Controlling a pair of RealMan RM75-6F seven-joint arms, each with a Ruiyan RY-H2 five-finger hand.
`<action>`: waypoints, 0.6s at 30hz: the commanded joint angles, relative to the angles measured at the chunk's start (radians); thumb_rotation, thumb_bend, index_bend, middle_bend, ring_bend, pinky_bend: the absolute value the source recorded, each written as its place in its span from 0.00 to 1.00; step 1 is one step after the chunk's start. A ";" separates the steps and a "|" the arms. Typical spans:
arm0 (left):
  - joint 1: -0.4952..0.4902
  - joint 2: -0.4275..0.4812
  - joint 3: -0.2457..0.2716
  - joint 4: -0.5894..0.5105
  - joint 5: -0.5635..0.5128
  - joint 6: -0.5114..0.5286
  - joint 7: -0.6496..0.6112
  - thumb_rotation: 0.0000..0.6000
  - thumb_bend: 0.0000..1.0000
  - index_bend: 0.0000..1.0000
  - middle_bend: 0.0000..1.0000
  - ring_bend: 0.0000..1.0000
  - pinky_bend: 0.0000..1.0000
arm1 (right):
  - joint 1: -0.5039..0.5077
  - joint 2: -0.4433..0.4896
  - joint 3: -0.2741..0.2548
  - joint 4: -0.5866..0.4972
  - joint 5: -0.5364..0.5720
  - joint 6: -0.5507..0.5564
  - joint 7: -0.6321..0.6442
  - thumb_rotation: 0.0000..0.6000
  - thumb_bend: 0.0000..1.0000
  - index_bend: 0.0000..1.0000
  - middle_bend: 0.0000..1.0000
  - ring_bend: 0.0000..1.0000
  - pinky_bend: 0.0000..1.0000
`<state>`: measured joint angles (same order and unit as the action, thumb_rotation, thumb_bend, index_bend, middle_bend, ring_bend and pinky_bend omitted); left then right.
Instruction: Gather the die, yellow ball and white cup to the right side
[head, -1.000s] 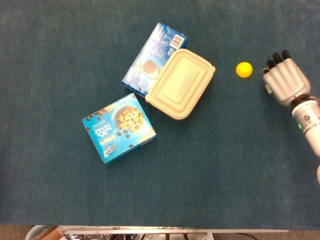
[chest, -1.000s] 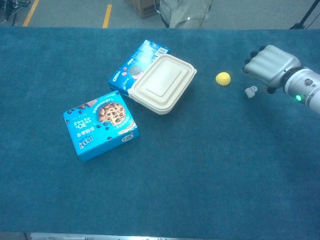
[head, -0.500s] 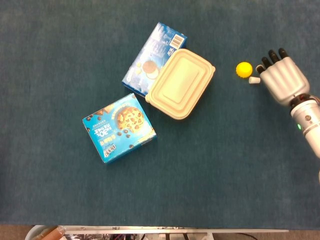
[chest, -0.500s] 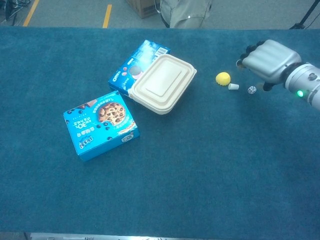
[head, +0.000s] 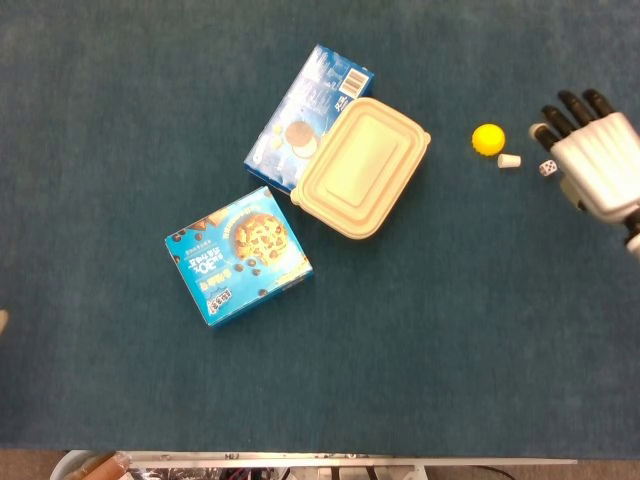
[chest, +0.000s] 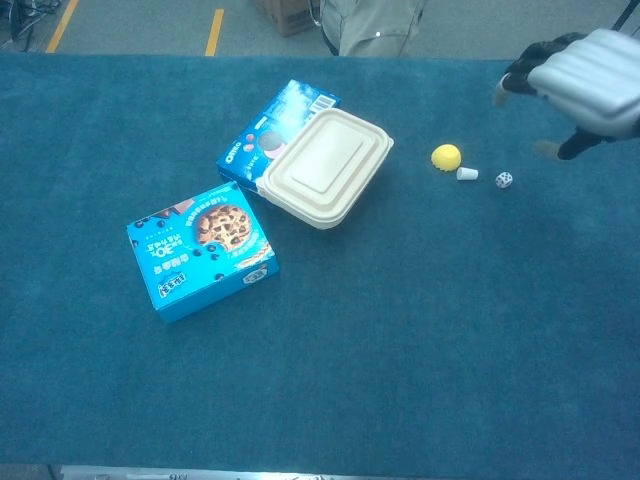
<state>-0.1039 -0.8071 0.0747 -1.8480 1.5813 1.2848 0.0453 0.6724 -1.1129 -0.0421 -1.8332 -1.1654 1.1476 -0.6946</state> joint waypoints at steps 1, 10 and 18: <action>-0.031 -0.001 -0.010 0.008 0.021 -0.026 -0.012 0.90 0.29 0.29 0.31 0.21 0.17 | -0.038 0.036 -0.011 -0.031 -0.059 0.030 0.044 1.00 0.22 0.30 0.25 0.14 0.19; -0.133 -0.026 -0.036 0.034 0.088 -0.096 -0.081 0.98 0.29 0.26 0.27 0.19 0.16 | -0.090 0.093 -0.012 -0.083 -0.182 0.070 0.118 1.00 0.10 0.30 0.25 0.14 0.19; -0.230 -0.077 -0.051 0.113 0.169 -0.133 -0.209 1.00 0.29 0.21 0.23 0.14 0.14 | -0.139 0.133 -0.015 -0.095 -0.257 0.097 0.178 1.00 0.08 0.30 0.25 0.14 0.19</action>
<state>-0.3134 -0.8683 0.0278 -1.7546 1.7319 1.1625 -0.1415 0.5409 -0.9845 -0.0548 -1.9278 -1.4143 1.2420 -0.5221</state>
